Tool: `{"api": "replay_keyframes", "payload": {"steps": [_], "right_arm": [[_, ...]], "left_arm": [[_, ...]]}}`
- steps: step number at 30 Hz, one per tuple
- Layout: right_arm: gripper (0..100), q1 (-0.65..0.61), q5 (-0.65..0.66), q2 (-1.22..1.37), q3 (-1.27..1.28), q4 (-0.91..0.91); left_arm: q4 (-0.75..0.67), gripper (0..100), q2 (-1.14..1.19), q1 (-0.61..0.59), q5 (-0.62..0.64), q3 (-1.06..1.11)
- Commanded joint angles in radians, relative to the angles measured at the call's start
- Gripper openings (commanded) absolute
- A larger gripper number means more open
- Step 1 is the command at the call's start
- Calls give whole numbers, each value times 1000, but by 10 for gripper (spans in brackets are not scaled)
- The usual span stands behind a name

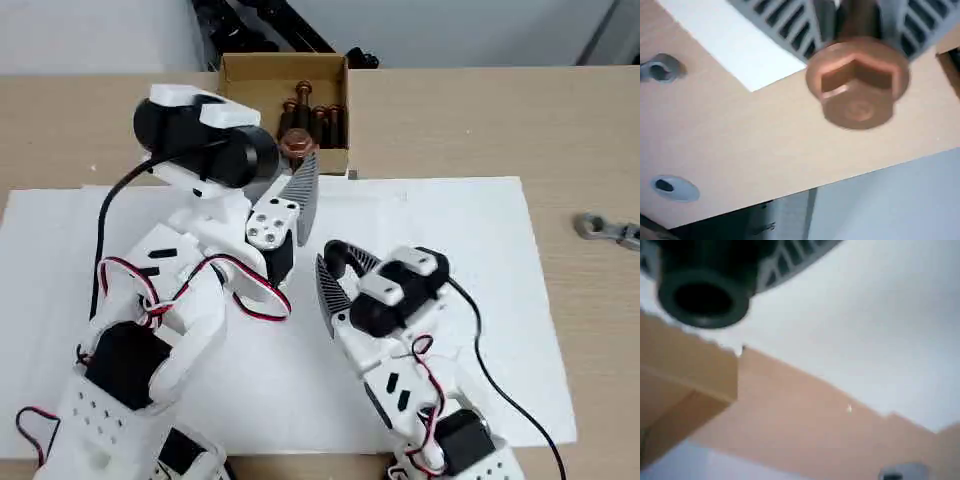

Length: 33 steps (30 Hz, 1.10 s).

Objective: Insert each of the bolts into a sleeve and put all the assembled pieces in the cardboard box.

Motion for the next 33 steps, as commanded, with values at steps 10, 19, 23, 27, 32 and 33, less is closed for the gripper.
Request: {"api": "replay_keyframes", "payload": {"steps": [10, 19, 23, 27, 32, 33], "right_arm": [[4, -1, -3, -16, -2, -64], [4, -1, -3, -16, -2, -65], [4, -2, -3, -16, -2, -65], [4, -2, -2, -16, -2, -65], [4, -2, -2, -16, -3, -65], [4, -2, -2, -16, -3, -65]], "left_arm": [[2, 6, 20, 81, 112, -39], [-5, 6, 14, 86, 117, 42], [-35, 6, 18, 86, 117, 71], [-37, 6, 14, 86, 117, 85], [-35, 6, 18, 86, 120, 87], [-37, 6, 18, 86, 132, 87]]}}
